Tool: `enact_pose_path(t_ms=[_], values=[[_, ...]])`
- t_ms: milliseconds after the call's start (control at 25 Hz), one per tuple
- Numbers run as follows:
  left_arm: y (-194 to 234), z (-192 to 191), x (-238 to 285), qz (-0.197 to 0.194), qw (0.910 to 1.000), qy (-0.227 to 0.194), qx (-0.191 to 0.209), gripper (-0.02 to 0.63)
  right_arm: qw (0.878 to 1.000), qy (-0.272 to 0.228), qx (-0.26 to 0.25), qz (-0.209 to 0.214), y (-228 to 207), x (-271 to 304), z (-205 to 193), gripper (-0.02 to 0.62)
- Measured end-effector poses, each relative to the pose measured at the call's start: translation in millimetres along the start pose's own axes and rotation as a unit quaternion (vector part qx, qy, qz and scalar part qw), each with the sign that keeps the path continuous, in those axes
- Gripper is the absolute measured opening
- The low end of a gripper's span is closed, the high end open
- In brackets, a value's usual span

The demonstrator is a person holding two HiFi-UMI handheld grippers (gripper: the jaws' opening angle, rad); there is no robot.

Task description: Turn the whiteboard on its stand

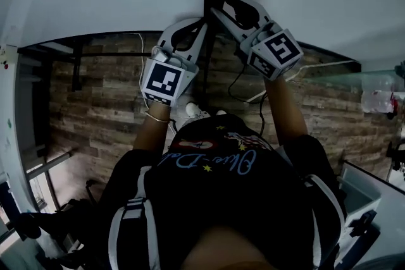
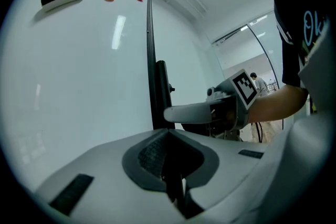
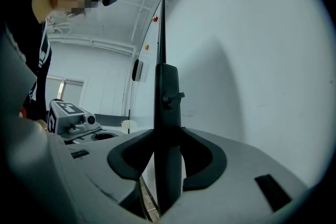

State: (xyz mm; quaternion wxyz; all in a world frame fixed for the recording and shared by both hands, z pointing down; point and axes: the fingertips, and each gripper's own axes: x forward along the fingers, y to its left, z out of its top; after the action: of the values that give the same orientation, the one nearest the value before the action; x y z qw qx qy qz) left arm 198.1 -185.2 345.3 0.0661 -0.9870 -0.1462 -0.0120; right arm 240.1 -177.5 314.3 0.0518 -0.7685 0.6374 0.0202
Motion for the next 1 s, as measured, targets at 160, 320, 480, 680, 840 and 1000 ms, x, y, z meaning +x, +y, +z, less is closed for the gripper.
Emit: enact_pose_path(t_ms=[160, 320, 480, 680, 840, 1000], values=[[5.5, -5.7, 2.4, 0.020, 0.9997, 0.010, -0.010, 0.017, 1.000, 0.006, -0.006, 0.003, 1.0, -0.3, -2.8, 0.172], [6.6, -8.7, 5.2, 0.032, 0.9993, 0.015, -0.013, 0.017, 1.000, 0.019, -0.004, 0.008, 4.8, -6.1, -7.3, 0.147], [7.1, -7.4, 6.6, 0.040, 0.9990, 0.017, -0.013, 0.017, 1.000, 0.021, -0.018, 0.014, 7.0, -6.6, -8.7, 0.132], [4.2, -4.6, 5.0, 0.041, 0.9989, 0.017, -0.013, 0.017, 0.999, 0.026, -0.012, 0.036, 2.6, -4.4, -9.5, 0.143], [3.6, -8.5, 6.0, 0.037, 0.9989, 0.024, -0.012, 0.017, 0.999, 0.021, 0.005, 0.046, -3.5, 1.7, -11.2, 0.166], [2.4, -8.7, 0.5, 0.037, 0.9989, 0.026, -0.014, 0.017, 0.998, 0.018, 0.008, 0.055, -3.9, 4.7, -10.7, 0.175]])
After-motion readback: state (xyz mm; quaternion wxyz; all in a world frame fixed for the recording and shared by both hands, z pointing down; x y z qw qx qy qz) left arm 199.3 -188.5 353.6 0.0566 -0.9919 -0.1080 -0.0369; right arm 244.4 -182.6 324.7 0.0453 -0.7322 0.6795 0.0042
